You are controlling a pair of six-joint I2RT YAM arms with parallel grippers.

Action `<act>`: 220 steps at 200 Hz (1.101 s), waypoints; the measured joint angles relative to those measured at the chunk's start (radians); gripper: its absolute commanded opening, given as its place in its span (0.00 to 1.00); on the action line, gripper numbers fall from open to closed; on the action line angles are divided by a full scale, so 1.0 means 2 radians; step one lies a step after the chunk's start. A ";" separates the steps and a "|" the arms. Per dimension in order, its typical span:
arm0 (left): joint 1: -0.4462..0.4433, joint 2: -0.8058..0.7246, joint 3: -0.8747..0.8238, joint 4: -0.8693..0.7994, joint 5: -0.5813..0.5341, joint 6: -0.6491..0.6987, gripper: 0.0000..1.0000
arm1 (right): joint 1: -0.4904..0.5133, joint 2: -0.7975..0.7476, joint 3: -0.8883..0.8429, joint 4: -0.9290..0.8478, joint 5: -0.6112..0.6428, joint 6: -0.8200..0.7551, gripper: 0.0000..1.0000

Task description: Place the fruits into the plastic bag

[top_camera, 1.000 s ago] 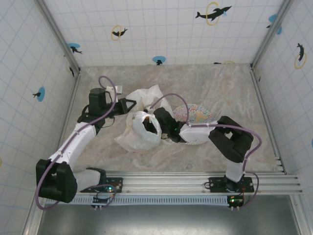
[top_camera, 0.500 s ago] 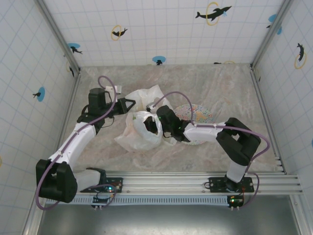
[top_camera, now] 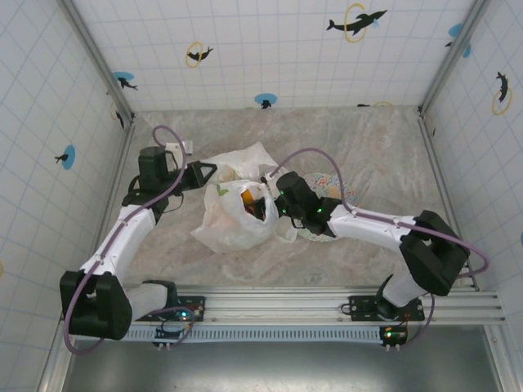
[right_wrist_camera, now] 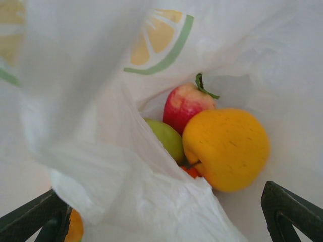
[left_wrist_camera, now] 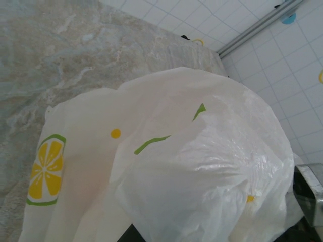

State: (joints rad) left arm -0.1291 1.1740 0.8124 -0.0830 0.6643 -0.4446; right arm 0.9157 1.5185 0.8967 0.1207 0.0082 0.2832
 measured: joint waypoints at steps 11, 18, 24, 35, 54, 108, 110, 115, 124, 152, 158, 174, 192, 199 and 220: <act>0.003 0.000 0.000 0.000 0.000 0.000 0.00 | -0.001 -0.014 -0.004 -0.012 0.003 -0.007 0.97; 0.003 0.001 0.000 0.000 0.000 0.000 0.00 | -0.002 -0.024 -0.006 -0.020 0.004 -0.012 0.96; 0.003 0.002 0.000 0.000 0.000 0.000 0.00 | -0.003 -0.032 -0.008 -0.027 0.005 -0.017 0.96; 0.003 0.004 0.000 0.000 0.000 0.000 0.00 | -0.004 -0.046 -0.008 -0.039 0.006 -0.025 0.95; 0.003 0.011 0.000 0.000 0.004 0.000 0.00 | -0.006 -0.073 -0.009 -0.060 0.006 -0.043 0.93; 0.003 0.025 0.000 0.000 0.027 0.000 0.00 | -0.024 -0.133 -0.025 -0.092 -0.036 -0.079 0.87; 0.003 0.025 0.000 0.000 0.029 0.000 0.00 | -0.025 -0.134 -0.026 -0.092 -0.039 -0.080 0.86; 0.003 0.026 0.000 0.000 0.031 0.000 0.00 | -0.027 -0.136 -0.027 -0.092 -0.043 -0.081 0.85; 0.003 0.026 0.000 0.000 0.034 0.000 0.00 | -0.029 -0.140 -0.029 -0.092 -0.050 -0.085 0.83; 0.003 0.027 0.000 0.000 0.044 -0.001 0.00 | -0.039 -0.160 -0.042 -0.083 -0.087 -0.080 0.81; 0.003 0.027 0.000 0.000 0.045 -0.001 0.00 | -0.044 -0.166 -0.050 -0.072 -0.099 -0.074 0.81; 0.003 0.027 0.000 0.000 0.046 -0.001 0.00 | -0.054 -0.172 -0.071 -0.042 -0.127 -0.051 0.81; 0.003 0.027 0.000 0.001 0.047 -0.003 0.00 | -0.051 -0.167 -0.085 -0.024 -0.144 -0.030 0.81; 0.003 0.027 0.000 0.001 0.047 -0.004 0.00 | -0.046 -0.164 -0.086 -0.023 -0.147 -0.026 0.82; 0.003 0.027 0.000 0.001 0.047 -0.004 0.00 | -0.032 -0.159 -0.086 -0.031 -0.143 -0.027 0.83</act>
State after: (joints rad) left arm -0.1234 1.2270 0.8124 -0.0807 0.7593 -0.4534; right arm 0.8513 1.2015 0.7242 0.0582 -0.2775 0.2295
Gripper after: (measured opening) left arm 0.041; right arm 0.823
